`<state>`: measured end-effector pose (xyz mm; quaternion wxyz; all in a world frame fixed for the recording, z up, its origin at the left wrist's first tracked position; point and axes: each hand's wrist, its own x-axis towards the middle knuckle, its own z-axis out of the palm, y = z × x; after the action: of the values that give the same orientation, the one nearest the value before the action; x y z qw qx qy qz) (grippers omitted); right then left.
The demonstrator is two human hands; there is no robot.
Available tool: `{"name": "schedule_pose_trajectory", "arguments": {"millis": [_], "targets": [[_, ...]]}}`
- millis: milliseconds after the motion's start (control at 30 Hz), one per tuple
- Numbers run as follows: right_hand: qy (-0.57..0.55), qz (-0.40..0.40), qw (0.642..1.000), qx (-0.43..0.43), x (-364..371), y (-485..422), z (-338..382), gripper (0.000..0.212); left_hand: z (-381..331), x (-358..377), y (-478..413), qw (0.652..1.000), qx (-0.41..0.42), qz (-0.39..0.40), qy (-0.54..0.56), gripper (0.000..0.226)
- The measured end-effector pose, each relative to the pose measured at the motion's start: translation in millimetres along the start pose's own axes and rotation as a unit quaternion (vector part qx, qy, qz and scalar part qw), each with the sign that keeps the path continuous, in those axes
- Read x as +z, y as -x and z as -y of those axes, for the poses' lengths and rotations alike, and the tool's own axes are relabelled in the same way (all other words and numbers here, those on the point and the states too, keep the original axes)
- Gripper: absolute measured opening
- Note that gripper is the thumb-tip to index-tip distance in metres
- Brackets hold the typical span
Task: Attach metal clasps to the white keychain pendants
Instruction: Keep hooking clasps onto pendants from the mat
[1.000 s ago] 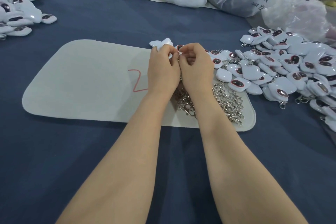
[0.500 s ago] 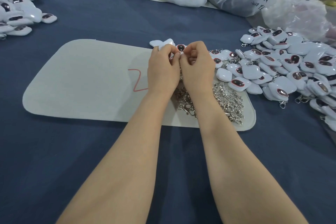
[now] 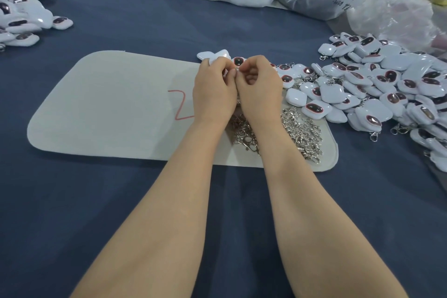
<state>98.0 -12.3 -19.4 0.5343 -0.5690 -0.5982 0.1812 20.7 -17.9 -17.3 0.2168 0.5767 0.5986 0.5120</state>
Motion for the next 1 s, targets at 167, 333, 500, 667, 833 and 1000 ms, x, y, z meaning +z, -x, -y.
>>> {"name": "schedule_pose_trajectory", "arguments": {"millis": [167,333,500,667,833,1000], "targets": [[0.006,0.009,1.0,-0.02,-1.3,-0.1,0.1,0.016,0.3,-0.2,1.4,1.0,0.004,0.002,0.0,0.014],[0.015,-0.003,0.999,-0.028,-1.6,1.2,-0.8,0.017,0.5,0.8,0.6,1.0,0.003,0.002,0.007,0.013],[-0.007,-0.034,0.999,-0.009,-2.7,0.1,1.1,0.014,1.9,1.4,-0.3,1.0,0.001,0.01,0.006,0.013],[-0.005,-0.021,1.0,-0.006,-3.3,-0.2,2.3,0.007,2.2,0.4,-0.8,1.0,-0.001,0.008,0.006,0.012],[0.014,0.002,1.0,0.0,-2.3,-0.3,2.1,0.007,1.6,-0.6,-0.8,1.0,-0.002,-0.005,0.011,0.013],[0.02,-0.01,1.0,-0.017,-1.4,1.2,2.5,0.006,0.6,-0.8,-0.5,1.0,0.0,0.001,-0.003,0.015]]}}
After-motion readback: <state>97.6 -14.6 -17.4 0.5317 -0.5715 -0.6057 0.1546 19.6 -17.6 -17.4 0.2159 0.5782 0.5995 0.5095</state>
